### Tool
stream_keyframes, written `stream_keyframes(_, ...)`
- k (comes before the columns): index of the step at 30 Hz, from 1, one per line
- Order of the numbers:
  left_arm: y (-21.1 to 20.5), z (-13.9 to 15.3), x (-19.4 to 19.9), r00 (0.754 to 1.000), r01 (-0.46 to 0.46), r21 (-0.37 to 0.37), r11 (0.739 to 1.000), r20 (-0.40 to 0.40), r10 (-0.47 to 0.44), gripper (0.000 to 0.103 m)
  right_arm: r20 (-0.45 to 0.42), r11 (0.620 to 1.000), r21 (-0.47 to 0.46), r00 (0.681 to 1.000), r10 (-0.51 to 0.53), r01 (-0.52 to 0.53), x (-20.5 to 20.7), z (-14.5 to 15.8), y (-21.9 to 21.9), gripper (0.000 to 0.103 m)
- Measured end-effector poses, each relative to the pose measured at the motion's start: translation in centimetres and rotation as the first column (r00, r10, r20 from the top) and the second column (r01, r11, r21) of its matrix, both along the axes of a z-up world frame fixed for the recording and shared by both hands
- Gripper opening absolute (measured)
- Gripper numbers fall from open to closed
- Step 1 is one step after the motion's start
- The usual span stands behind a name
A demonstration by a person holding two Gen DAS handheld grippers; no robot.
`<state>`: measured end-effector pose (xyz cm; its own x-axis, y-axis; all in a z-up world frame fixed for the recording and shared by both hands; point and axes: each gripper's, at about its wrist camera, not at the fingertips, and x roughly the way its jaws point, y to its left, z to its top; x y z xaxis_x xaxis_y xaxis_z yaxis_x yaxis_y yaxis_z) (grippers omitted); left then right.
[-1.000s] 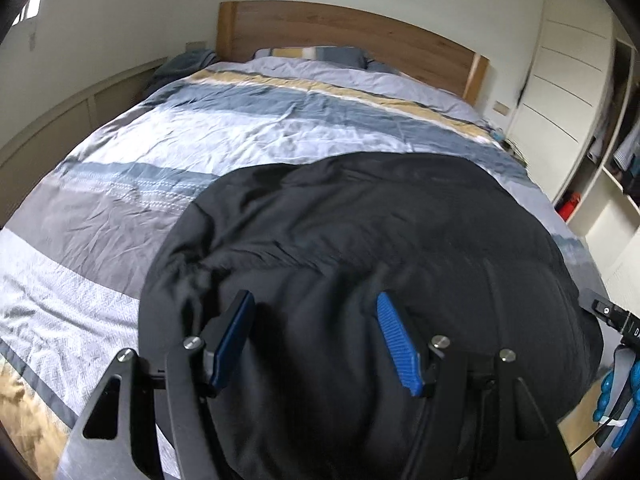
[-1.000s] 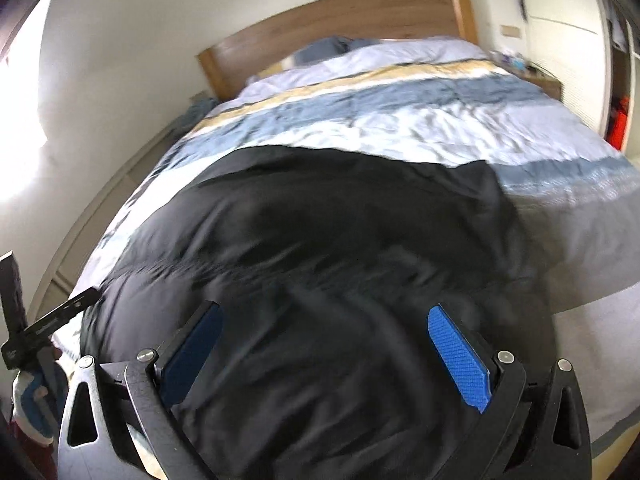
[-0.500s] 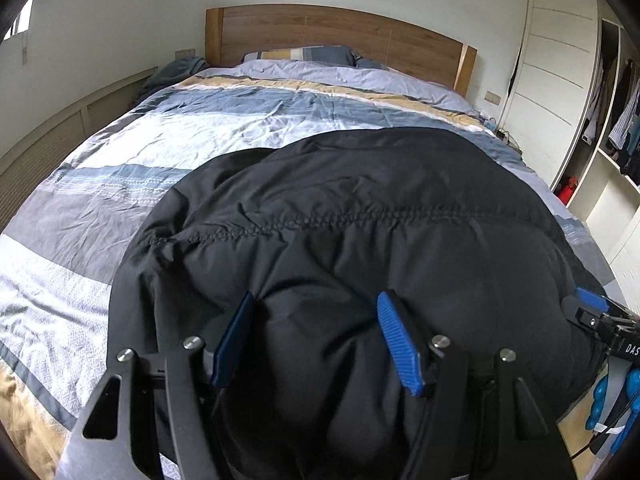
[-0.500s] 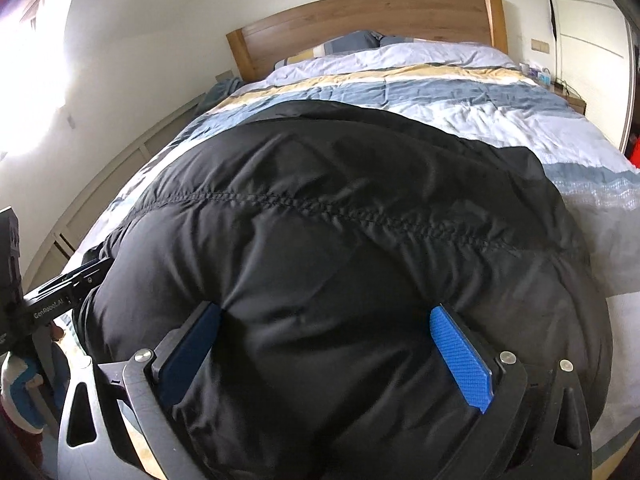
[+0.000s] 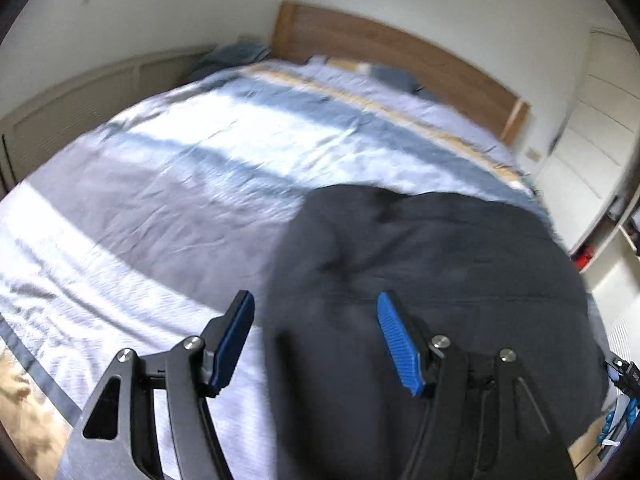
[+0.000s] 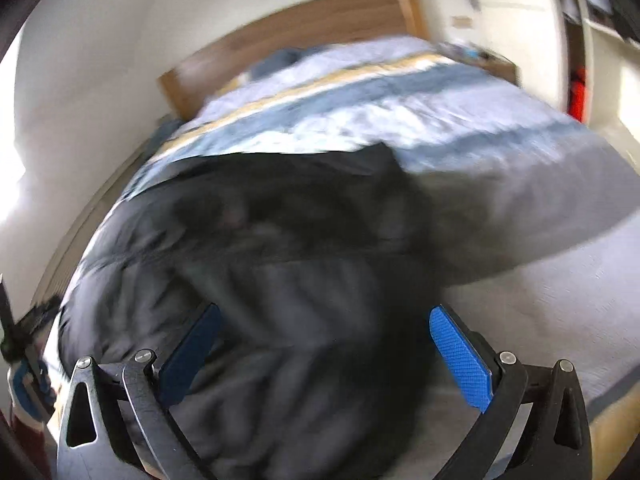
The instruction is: Fold large clothes
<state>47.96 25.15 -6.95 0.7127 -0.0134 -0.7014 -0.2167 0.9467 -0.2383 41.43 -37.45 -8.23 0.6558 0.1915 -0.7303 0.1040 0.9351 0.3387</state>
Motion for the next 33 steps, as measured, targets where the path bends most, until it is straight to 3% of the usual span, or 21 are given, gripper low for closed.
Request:
stream_keyframes(3,1.7,-3.1,1.9,0.994,0.032,-0.074,0.997,-0.098,-0.039,0.068,-0.084,0.995,0.101,0.996,0.017,-0.008,1.4,-3.0,-1.8,0.103)
stream_keyframes(6,2.2,-5.5,3.0,0.985,0.079,-0.157,0.984,-0.142,-0.102,0.073,-0.128,0.967,0.254,0.990,0.063,-0.028,2.4,-6.0,-2.4,0.102)
stream_keyframes(9,2.8,-8.2,3.9,0.973,0.097,-0.315,0.944,-0.171,-0.157,0.077,-0.127,0.925,0.376,0.987,0.100,-0.046,3.1,-8.3,-2.4,0.102)
stream_keyframes(12,3.4,-11.0,4.5,0.962,0.084,-0.469,0.879,-0.191,-0.194,0.085,-0.107,0.891,0.450,0.988,0.115,-0.055,3.4,-9.8,-2.1,0.102)
stream_keyframes(17,3.0,-12.1,4.7,0.963,0.089,-0.545,0.834,-0.165,-0.211,0.090,-0.084,0.868,0.492,0.988,0.128,-0.070,3.7,-10.8,-1.5,0.103)
stream_keyframes(19,2.3,-12.4,5.0,0.959,0.109,-0.590,0.800,-0.149,-0.240,0.090,-0.085,0.862,0.501,0.987,0.136,-0.075,3.8,-11.1,-1.1,0.103)
stream_keyframes(21,1.6,-12.6,5.3,0.960,0.113,-0.613,0.782,-0.134,-0.244,0.088,-0.093,0.849,0.522,0.983,0.156,-0.085,4.6,-11.3,-0.6,0.103)
stream_keyframes(22,1.2,-12.6,5.2,0.963,0.111,-0.632,0.767,-0.121,-0.240,0.079,-0.097,0.841,0.533,0.981,0.167,-0.090,5.0,-11.4,-0.2,0.103)
stream_keyframes(23,0.7,-12.6,5.1,0.963,0.122,-0.665,0.736,-0.099,-0.249,0.050,-0.092,0.828,0.552,0.979,0.180,-0.101,5.3,-11.4,0.4,0.103)
stream_keyframes(24,0.1,-12.5,5.0,0.964,0.127,-0.700,0.703,-0.078,-0.253,0.042,-0.083,0.819,0.563,0.978,0.190,-0.111,5.5,-11.2,0.9,0.101)
stream_keyframes(25,-0.7,-12.0,4.9,0.965,0.136,-0.692,0.709,-0.069,-0.253,0.033,-0.072,0.809,0.574,0.977,0.203,-0.125,5.7,-10.9,1.6,0.097)
stream_keyframes(26,-1.4,-11.3,5.0,0.963,0.155,-0.680,0.717,-0.058,-0.263,0.026,-0.063,0.804,0.579,0.976,0.206,-0.133,5.8,-10.5,2.1,0.084)
stream_keyframes(27,-2.2,-10.3,4.9,0.961,0.179,-0.672,0.718,-0.039,-0.275,0.024,-0.043,0.794,0.591,0.977,0.210,-0.145,5.9,-9.7,2.6,0.068)
stream_keyframes(29,-3.1,-8.3,4.9,0.957,0.221,-0.666,0.712,0.007,-0.290,0.019,0.004,0.787,0.589,0.975,0.220,-0.180,6.1,-7.6,3.3,0.053)
stream_keyframes(33,-4.2,-3.0,4.3,0.944,0.310,-0.675,0.669,0.134,-0.301,0.017,0.090,0.802,0.540,0.965,0.246,-0.255,6.1,-1.8,4.8,0.039)
